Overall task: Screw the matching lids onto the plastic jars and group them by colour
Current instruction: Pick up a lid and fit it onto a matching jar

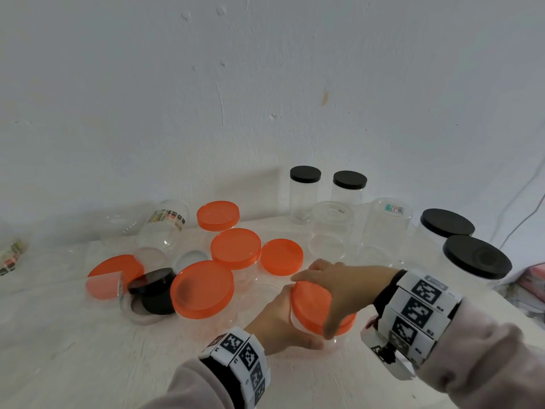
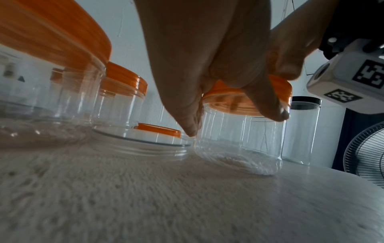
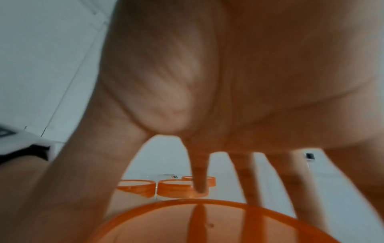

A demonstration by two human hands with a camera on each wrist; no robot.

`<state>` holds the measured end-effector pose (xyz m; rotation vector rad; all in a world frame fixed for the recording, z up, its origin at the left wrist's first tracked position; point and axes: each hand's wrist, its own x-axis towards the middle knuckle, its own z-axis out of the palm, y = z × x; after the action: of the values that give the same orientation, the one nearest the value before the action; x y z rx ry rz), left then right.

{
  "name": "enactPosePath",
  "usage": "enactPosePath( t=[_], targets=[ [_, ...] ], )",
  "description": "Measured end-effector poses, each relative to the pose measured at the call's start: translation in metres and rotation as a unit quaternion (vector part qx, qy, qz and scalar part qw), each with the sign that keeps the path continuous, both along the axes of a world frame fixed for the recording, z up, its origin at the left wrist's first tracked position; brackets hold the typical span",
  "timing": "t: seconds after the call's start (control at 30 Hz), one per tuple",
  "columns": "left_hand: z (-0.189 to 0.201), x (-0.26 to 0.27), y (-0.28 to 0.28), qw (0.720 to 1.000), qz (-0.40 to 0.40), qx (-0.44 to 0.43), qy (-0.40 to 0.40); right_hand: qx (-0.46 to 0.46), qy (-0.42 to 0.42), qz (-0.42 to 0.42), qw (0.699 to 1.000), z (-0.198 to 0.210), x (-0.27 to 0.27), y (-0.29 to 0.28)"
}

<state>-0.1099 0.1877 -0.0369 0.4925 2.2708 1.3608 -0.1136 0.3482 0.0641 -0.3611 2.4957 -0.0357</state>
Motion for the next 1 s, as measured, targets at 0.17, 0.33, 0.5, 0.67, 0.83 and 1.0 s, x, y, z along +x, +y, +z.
enactPosePath(
  t=[0.17,0.33,0.5,0.67,0.83,1.0],
  targets=[
    [0.001,0.002,0.000,1.000,0.008,0.010,-0.016,-0.008,0.048,-0.021,0.999,-0.008,0.000,-0.001],
    [0.001,0.004,-0.001,0.999,0.007,0.035,-0.025,0.021,0.104,-0.068,0.992,-0.020,0.005,-0.007],
    [0.002,0.003,0.000,1.000,0.000,0.008,-0.005,0.015,0.018,-0.016,1.000,-0.004,0.004,-0.002],
    [0.002,0.002,0.001,1.000,0.000,0.000,0.000,-0.009,0.027,0.010,1.000,-0.003,0.000,-0.001],
    [0.000,0.002,0.000,1.000,0.004,0.023,-0.021,0.001,0.065,-0.029,0.997,-0.011,0.002,-0.003],
    [0.003,0.003,0.000,1.000,0.004,0.012,-0.015,0.004,0.048,-0.040,0.998,-0.009,0.002,-0.003]
  ],
)
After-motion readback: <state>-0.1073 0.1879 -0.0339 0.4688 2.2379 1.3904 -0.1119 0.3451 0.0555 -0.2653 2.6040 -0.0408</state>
